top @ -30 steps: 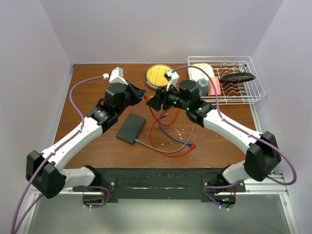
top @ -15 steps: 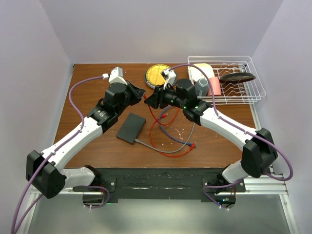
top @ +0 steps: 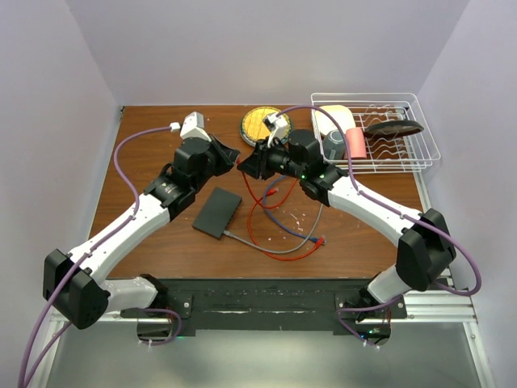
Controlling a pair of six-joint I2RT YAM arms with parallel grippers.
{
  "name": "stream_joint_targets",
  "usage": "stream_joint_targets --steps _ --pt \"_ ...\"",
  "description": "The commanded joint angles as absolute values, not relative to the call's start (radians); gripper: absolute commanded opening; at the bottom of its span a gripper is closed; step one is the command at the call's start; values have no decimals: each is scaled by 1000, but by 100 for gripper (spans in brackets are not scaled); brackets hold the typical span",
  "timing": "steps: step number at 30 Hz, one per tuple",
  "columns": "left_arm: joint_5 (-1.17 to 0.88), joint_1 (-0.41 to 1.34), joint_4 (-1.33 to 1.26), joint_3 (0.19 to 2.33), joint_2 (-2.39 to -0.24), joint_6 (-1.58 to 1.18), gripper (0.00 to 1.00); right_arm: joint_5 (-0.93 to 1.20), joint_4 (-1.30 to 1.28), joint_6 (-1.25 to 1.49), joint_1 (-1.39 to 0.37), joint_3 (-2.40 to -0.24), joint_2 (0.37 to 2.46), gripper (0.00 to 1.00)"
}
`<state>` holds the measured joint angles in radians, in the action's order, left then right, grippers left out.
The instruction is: Insert the plug into the switch port
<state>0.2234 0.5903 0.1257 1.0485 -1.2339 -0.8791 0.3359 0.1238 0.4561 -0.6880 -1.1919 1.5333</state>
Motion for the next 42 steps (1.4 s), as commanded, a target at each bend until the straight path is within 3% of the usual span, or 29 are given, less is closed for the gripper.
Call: stream_joint_targets --steps 1,4,7,11,12,14,15,18,20,26,35,42 --pt "218 598 83 1060 -1213 -881 0 336 161 454 -690 -1226 1532 22" --pt "215 598 81 1060 -1212 -884 0 334 160 451 -692 -1224 1529 16" --pt "210 598 81 1061 -1212 -884 0 336 156 451 -692 -1227 1532 1" --pt "204 597 74 1062 -1212 -871 1 324 140 439 -692 -1226 1529 0" --pt "199 598 72 1062 -1213 -859 17 324 134 427 -692 -1226 1526 0" --pt "196 597 71 1063 -1213 -841 33 316 106 410 -692 -1229 1523 0" --pt "202 595 77 1074 -1213 -824 52 310 95 391 -692 -1226 1517 0" --pt "232 586 126 1098 -1216 -798 77 288 55 351 -692 -1210 1499 0" --pt "218 548 141 1106 -1219 -785 83 278 22 321 -692 -1197 1486 0" --pt "25 382 172 1106 -1241 -715 84 241 -34 273 -692 -1138 1453 0" --pt "5 310 317 1109 -1341 -589 85 236 -61 230 -706 -1088 1494 0" --pt "-38 279 296 964 -1381 -560 85 181 -83 178 -770 -1091 1569 0"
